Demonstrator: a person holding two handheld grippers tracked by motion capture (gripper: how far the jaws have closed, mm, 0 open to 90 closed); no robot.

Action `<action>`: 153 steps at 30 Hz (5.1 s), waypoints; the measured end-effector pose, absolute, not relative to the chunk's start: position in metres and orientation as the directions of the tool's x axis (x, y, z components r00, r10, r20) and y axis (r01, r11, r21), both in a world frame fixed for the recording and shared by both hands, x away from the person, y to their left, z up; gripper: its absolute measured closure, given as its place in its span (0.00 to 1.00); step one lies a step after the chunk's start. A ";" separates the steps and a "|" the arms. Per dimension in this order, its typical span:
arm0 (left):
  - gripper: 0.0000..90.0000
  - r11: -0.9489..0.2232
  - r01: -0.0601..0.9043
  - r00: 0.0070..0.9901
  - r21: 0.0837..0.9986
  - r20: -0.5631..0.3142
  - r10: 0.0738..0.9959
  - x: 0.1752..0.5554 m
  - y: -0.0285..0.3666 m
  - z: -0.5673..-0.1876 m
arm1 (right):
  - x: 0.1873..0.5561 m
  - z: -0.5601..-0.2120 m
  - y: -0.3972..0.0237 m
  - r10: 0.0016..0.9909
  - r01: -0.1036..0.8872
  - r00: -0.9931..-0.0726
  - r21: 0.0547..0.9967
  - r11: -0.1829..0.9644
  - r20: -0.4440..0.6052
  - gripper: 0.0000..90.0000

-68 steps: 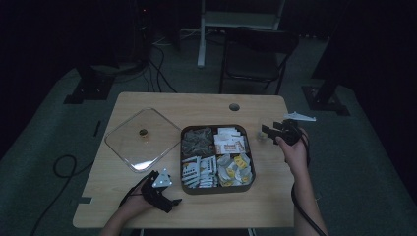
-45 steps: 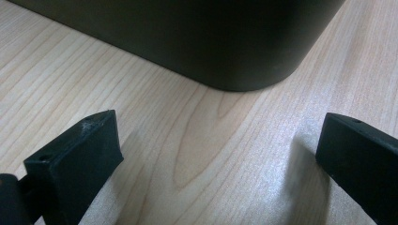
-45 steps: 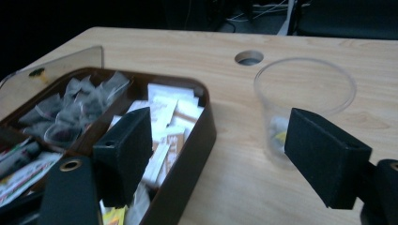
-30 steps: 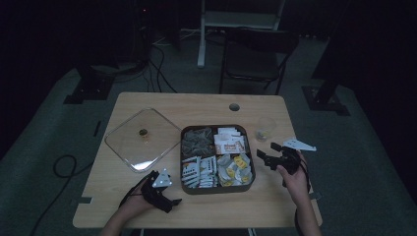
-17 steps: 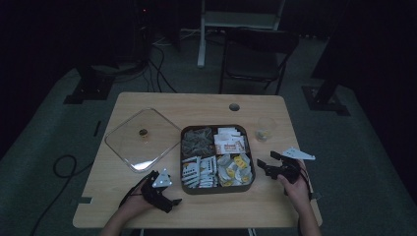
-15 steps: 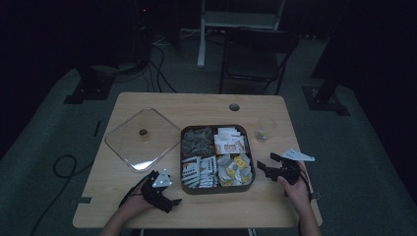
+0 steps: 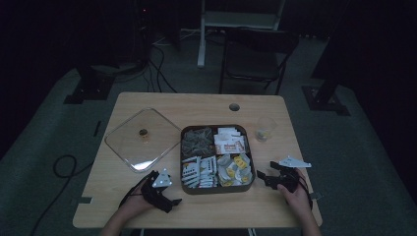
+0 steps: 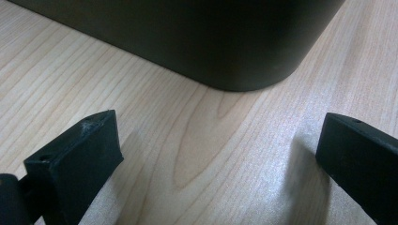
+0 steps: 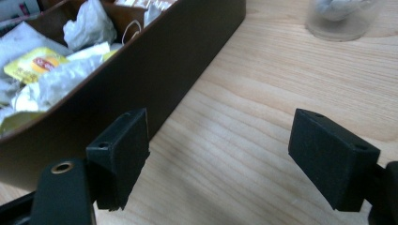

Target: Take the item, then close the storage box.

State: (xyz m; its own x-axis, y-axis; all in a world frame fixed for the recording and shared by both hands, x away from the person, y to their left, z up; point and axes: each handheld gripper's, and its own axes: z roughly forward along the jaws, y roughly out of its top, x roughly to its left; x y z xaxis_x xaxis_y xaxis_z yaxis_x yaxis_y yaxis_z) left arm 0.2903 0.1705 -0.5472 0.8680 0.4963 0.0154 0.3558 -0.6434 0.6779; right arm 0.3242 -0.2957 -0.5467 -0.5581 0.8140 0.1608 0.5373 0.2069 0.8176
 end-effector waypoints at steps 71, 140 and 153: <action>0.02 -0.511 0.493 0.708 0.704 0.017 0.706 0.298 0.200 -0.526 | 0.320 -0.550 -0.276 0.804 0.556 -0.595 0.725 0.406 0.006 0.13; 0.49 -0.198 0.630 0.293 0.751 0.006 0.956 0.446 0.263 -0.522 | 0.320 -0.550 -0.276 0.805 0.557 -0.593 0.724 0.405 0.006 0.14; 0.61 -0.220 0.649 0.290 0.728 0.030 0.957 0.458 0.261 -0.531 | 0.320 -0.550 -0.276 0.805 0.557 -0.594 0.725 0.406 0.005 0.14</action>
State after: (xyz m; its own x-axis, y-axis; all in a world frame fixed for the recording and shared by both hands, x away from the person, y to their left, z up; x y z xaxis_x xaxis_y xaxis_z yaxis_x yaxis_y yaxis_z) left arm 0.4576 0.2610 -0.5313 0.2896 0.9567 0.0304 0.6490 -0.2196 0.7284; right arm 0.3196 -0.2757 -0.5503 -0.5937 0.8047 0.0055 0.5569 0.4059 0.7246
